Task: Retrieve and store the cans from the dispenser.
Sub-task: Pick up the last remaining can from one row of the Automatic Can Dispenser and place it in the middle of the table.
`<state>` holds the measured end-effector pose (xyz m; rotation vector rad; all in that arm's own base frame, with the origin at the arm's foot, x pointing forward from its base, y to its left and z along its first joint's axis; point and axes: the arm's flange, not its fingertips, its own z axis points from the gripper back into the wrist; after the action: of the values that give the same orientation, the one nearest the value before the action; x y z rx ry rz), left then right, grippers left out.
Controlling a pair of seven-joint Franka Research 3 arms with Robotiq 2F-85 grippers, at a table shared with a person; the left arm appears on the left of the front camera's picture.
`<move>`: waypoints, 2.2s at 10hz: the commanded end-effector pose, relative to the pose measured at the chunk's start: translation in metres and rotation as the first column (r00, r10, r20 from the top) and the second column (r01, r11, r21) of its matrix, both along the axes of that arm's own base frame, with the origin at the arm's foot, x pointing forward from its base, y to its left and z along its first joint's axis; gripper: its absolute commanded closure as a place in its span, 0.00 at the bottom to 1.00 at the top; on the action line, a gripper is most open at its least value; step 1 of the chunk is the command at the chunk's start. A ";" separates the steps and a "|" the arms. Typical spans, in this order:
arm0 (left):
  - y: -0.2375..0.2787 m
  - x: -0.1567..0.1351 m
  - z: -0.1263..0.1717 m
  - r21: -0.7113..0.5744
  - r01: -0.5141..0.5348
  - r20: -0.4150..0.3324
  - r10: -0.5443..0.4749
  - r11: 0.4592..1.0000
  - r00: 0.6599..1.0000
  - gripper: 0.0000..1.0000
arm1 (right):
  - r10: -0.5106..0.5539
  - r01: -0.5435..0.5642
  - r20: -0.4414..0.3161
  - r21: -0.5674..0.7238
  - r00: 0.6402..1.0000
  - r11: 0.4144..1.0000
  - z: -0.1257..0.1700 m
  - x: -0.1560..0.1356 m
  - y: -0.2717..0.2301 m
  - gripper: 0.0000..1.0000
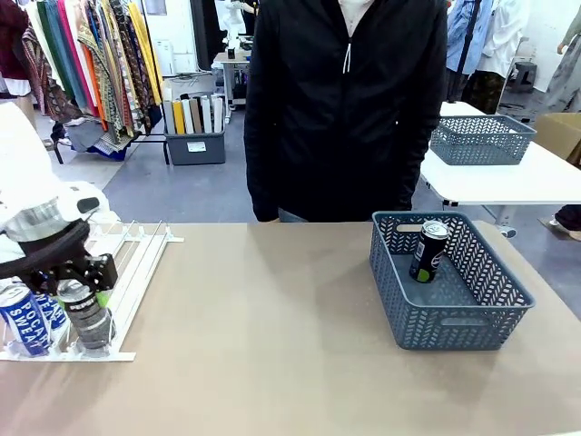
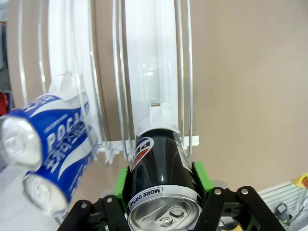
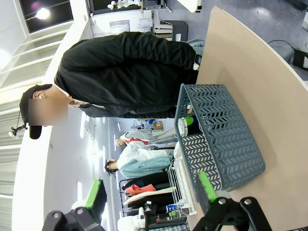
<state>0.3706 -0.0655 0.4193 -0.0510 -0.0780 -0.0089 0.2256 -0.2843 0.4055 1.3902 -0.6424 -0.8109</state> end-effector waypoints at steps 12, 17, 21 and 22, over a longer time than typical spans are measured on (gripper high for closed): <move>0.024 -0.084 0.148 -0.053 -0.004 0.207 0.015 0.999 0.978 1.00 | 0.004 -0.004 0.000 0.003 1.000 1.000 0.004 -0.002 0.001 0.00; -0.182 -0.008 0.115 -0.073 0.125 0.201 -0.108 0.989 0.974 1.00 | 0.004 -0.004 0.000 0.003 1.000 1.000 0.004 -0.002 0.001 0.00; -0.335 0.041 0.031 0.063 0.208 0.142 -0.215 0.976 0.966 1.00 | 0.004 -0.004 0.000 0.003 1.000 1.000 0.004 -0.002 0.001 0.00; -0.345 0.045 0.016 0.094 0.221 0.097 -0.230 0.971 0.968 1.00 | 0.004 -0.004 0.000 0.003 1.000 1.000 0.004 -0.002 0.001 0.00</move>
<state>0.3998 -0.3962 0.4234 -0.0444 -0.1915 -0.2713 0.2257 -0.2841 0.4056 1.3900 -0.6420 -0.8102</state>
